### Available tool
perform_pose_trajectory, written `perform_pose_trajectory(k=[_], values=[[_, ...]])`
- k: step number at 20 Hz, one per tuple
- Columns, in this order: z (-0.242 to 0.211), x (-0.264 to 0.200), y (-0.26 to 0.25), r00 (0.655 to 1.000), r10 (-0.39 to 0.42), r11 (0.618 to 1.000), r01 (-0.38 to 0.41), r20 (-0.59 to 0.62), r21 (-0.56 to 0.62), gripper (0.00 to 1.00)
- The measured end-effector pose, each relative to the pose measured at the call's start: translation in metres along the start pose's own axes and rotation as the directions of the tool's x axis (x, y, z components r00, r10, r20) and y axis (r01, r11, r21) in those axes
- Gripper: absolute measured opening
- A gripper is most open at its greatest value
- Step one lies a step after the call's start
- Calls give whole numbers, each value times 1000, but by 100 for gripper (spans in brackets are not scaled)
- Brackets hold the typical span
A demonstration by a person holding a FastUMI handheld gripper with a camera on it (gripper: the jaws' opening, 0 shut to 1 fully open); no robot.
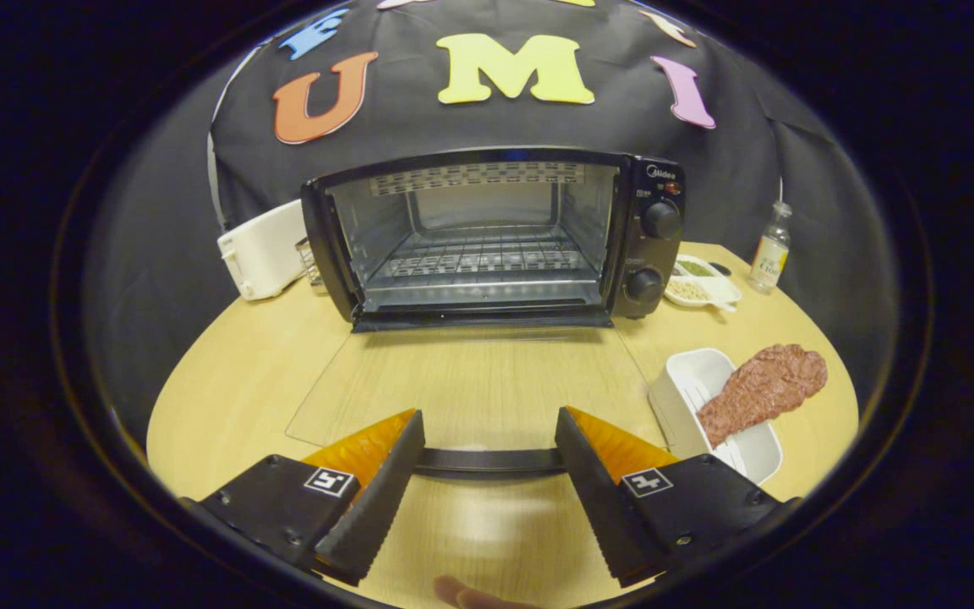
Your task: Open the toaster oven, put the food inside, and close the toaster oven door.
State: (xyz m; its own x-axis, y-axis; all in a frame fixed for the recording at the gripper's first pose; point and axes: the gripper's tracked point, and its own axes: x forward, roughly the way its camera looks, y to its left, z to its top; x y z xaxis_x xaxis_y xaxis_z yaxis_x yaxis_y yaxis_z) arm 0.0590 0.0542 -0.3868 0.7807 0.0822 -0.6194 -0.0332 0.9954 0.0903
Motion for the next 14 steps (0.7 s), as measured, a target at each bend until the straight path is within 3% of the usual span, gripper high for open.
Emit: perform_pose_trajectory(k=[6, 11, 14], values=[[13, -40, -22, 997, 68, 997, -69, -22, -21, 100], [30, -66, -76, 993, 100, 995, -101, -69, -12, 99], [39, -81, -110, 981, 160, 987, -159, -109, 18, 98]])
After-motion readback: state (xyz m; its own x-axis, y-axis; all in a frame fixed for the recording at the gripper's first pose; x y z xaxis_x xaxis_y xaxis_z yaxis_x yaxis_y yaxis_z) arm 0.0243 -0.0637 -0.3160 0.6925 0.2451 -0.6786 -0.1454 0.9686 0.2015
